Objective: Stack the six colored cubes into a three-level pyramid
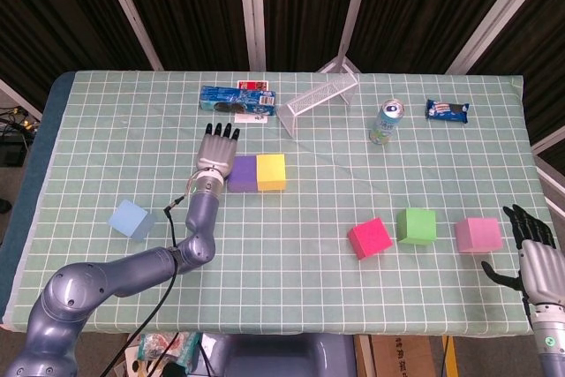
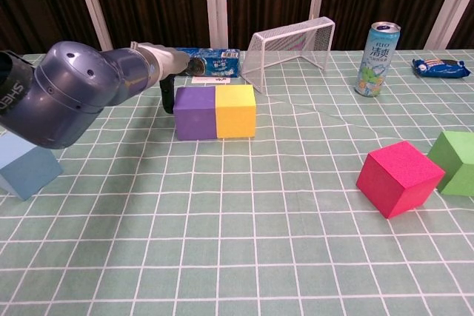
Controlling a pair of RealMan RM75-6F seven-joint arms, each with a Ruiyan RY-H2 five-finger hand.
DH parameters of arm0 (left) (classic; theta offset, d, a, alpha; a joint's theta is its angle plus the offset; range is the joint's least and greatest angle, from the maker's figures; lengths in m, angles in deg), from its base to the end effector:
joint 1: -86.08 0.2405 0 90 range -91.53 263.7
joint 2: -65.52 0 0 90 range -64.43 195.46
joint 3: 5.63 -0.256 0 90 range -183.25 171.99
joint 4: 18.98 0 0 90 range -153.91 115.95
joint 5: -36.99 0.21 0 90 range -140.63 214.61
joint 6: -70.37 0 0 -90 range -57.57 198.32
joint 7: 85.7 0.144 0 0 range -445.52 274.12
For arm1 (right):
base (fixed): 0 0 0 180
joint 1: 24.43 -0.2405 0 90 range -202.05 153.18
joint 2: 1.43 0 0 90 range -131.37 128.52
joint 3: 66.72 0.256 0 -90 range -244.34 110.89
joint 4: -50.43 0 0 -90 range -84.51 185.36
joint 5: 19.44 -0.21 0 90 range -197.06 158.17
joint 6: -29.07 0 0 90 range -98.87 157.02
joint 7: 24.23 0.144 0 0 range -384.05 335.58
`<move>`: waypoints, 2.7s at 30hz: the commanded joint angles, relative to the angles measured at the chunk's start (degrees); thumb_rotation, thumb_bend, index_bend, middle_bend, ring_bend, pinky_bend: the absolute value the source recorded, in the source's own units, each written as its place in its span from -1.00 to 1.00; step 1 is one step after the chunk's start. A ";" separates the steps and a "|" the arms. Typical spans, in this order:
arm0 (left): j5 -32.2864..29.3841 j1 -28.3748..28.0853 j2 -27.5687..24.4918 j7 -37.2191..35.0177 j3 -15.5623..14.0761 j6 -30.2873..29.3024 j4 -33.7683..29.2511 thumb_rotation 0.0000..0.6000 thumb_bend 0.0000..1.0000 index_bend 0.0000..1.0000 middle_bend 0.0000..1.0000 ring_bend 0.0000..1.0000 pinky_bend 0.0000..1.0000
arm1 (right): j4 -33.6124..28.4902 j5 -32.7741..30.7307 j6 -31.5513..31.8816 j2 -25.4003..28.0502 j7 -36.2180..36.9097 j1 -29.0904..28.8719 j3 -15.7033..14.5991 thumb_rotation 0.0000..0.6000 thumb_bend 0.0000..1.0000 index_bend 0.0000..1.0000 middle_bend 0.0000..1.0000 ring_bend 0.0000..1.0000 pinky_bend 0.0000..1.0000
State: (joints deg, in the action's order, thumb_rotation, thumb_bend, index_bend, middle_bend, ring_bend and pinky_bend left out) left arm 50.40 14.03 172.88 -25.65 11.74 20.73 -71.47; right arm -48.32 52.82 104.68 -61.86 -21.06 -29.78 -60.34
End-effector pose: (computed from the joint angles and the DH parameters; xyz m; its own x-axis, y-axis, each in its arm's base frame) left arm -0.0668 0.4552 -0.0689 0.7119 0.2855 0.6416 0.6936 -0.1426 -0.7061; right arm -0.3253 -0.1909 0.1664 0.2427 -0.0919 0.9658 -0.9442 0.2063 0.2569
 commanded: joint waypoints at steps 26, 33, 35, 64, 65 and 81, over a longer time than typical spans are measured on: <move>2.84 -0.16 3.02 -0.26 1.91 -0.29 4.56 1.00 -0.28 -1.00 -1.00 -1.00 -0.92 | -0.27 -0.53 -0.38 0.26 0.30 0.00 0.06 1.00 -0.47 -1.00 -1.00 -1.00 -1.00; 3.51 -0.22 3.75 -0.27 2.43 0.29 5.99 1.00 -0.28 -1.00 -1.00 -1.00 -0.92 | -0.30 -0.65 -0.39 0.26 0.28 0.01 0.08 1.00 -0.47 -1.00 -1.00 -1.00 -1.00; 3.66 -0.25 4.00 -0.23 2.54 0.50 6.44 1.00 -0.28 -1.00 -1.00 -1.00 -0.92 | -0.30 -0.67 -0.40 0.27 0.28 0.01 0.08 1.00 -0.47 -1.00 -1.00 -1.00 -1.00; 6.54 -0.07 6.46 -0.59 4.33 2.71 11.65 1.00 -0.29 -1.00 -1.00 -1.00 -0.92 | -0.32 -1.20 -0.73 0.45 0.18 0.00 0.10 1.00 -0.47 -1.00 -1.00 -1.00 -1.00; 6.59 0.06 6.37 -0.51 4.32 2.63 11.50 1.00 -0.30 -1.00 -1.00 -1.00 -0.92 | -0.34 -1.17 -0.72 0.47 0.18 0.01 0.08 1.00 -0.47 -1.00 -1.00 -1.00 -1.00; 8.00 7.34 -4.99 -0.01 3.26 -6.27 -8.26 1.00 -0.52 -1.00 -1.00 -1.00 -0.92 | -0.44 -0.54 -0.43 0.66 0.27 0.24 -0.23 1.00 -0.47 -1.00 -1.00 -1.00 -1.00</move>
State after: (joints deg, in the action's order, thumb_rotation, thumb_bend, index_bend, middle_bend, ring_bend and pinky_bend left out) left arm 58.29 18.40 172.89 -25.98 15.47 18.13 -71.85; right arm -48.74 52.26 104.27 -61.21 -20.78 -29.54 -60.55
